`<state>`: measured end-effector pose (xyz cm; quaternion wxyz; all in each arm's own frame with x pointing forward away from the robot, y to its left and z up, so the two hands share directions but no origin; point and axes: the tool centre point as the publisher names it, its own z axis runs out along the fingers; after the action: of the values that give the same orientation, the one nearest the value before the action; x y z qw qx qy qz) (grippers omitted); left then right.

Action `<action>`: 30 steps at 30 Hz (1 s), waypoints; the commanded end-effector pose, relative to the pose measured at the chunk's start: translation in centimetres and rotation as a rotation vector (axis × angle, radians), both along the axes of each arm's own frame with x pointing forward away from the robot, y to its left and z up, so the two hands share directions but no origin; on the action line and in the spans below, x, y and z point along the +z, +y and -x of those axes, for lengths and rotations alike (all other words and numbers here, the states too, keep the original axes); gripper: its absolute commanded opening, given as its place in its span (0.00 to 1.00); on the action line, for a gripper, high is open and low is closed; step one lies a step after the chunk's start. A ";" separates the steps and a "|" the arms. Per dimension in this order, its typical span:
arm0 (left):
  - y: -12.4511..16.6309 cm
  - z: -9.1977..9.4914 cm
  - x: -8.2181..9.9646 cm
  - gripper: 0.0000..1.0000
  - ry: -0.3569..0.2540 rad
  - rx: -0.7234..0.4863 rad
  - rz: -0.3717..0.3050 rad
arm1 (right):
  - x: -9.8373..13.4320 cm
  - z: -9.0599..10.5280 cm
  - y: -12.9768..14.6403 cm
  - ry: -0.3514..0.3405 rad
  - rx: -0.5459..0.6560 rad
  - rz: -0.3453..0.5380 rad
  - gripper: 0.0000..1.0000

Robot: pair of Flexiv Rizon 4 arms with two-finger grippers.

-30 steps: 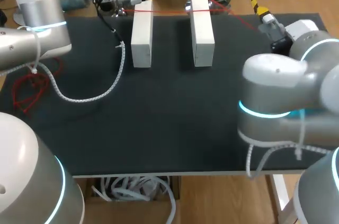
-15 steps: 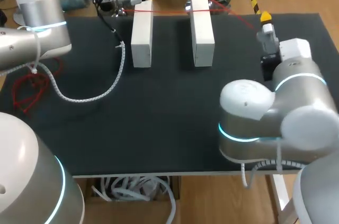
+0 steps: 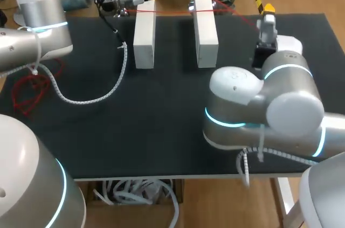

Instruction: Grab the tape and strap the tape.

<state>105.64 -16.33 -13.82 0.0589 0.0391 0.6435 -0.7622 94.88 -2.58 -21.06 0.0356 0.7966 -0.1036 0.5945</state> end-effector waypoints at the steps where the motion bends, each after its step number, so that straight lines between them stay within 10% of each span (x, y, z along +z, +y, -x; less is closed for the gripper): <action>1: 0.0 -0.1 0.0 0.00 0.000 -0.002 0.000 | 0.6 -1.6 0.7 0.008 0.003 -0.208 1.00; 12: 0.0 -0.1 0.0 0.00 0.000 -0.002 0.000 | -0.1 -4.4 0.6 -0.058 0.148 -0.397 1.00; 19: 0.0 -0.1 0.0 0.00 0.000 -0.002 0.000 | -0.5 -5.2 0.4 -0.203 0.048 -0.398 1.00; 30: 0.0 -0.1 0.0 0.00 0.000 -0.002 0.000 | -1.7 -7.7 3.0 -0.210 -0.013 -0.430 1.00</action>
<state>105.64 -16.33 -13.82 0.0588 0.0391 0.6435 -0.7622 101.58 -1.01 -22.65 -0.1676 0.7321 -0.2154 0.6242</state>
